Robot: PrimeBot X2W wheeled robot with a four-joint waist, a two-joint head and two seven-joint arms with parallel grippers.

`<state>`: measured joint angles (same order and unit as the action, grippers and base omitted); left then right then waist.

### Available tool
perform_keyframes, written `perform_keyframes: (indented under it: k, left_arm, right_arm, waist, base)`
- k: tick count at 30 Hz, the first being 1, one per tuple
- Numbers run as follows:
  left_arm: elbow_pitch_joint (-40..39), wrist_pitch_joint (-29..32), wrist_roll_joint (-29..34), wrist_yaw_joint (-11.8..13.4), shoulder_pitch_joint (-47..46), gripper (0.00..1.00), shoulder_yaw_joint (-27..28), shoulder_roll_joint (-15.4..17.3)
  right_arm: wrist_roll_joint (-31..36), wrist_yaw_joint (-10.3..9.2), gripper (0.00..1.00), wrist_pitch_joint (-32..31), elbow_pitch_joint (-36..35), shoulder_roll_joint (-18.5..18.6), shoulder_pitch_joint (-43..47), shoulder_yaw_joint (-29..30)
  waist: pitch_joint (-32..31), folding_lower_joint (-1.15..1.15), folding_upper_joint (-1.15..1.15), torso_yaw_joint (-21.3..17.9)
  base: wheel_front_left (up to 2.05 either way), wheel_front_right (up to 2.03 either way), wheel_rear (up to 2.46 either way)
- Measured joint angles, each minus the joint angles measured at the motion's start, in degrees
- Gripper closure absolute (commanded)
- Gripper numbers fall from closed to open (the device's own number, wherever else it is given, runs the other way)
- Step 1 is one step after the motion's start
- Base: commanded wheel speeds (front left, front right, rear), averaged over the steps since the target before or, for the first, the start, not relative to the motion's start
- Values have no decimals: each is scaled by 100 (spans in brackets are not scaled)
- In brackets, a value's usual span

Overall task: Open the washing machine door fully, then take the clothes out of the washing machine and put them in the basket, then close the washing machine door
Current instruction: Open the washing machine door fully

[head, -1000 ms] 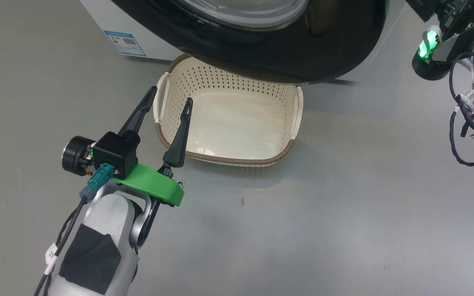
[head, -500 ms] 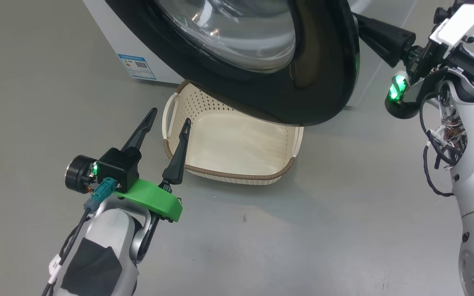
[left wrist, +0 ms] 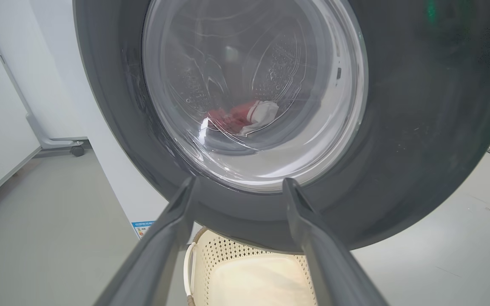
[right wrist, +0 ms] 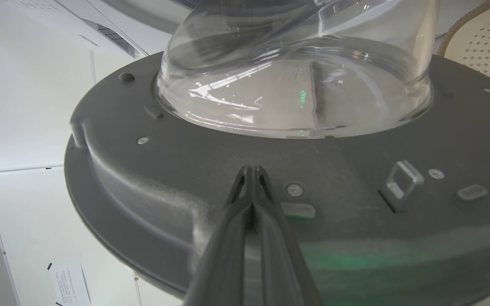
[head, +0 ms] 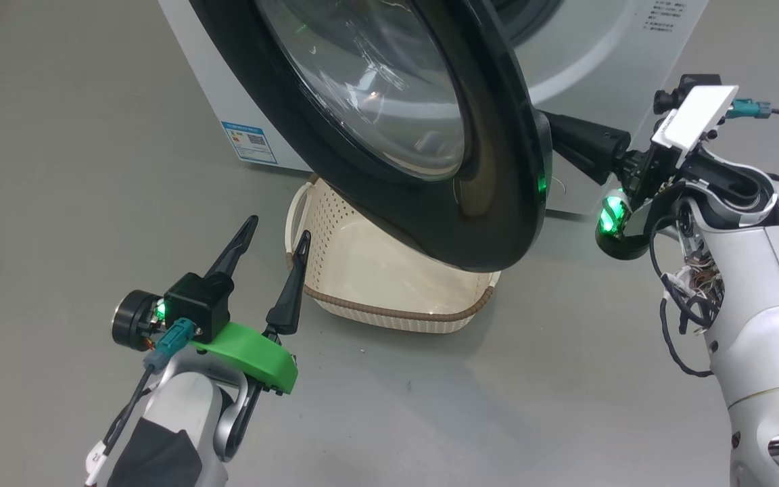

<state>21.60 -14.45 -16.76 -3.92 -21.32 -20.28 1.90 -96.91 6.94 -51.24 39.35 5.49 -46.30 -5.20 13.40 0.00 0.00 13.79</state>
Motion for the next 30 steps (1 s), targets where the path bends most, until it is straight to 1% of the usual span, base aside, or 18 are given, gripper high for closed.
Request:
perform_keyframes:
  k: [9, 21, 30]
  left_arm:
    - [25, 0, -31, 0, 98, 0, -13, 0]
    - [33, 0, -92, 1, 152, 0, 10, 0]
    - [36, 0, -178, 1, 186, 0, 2, -1]
  right_arm:
    - [-135, 0, 100, -143, -202, -53, 352, -125]
    - [-238, 2, 100, -297, -575, -123, 740, -335]
    - [-271, 3, 100, -301, -821, -132, 1010, -480]
  waist:
    - [-173, 0, 0, 214]
    - [-235, 0, 0, 577]
    - [-249, 0, 0, 897]
  base:
    - [0, 0, 0]
    - [0, 0, 0]
    - [0, 0, 0]
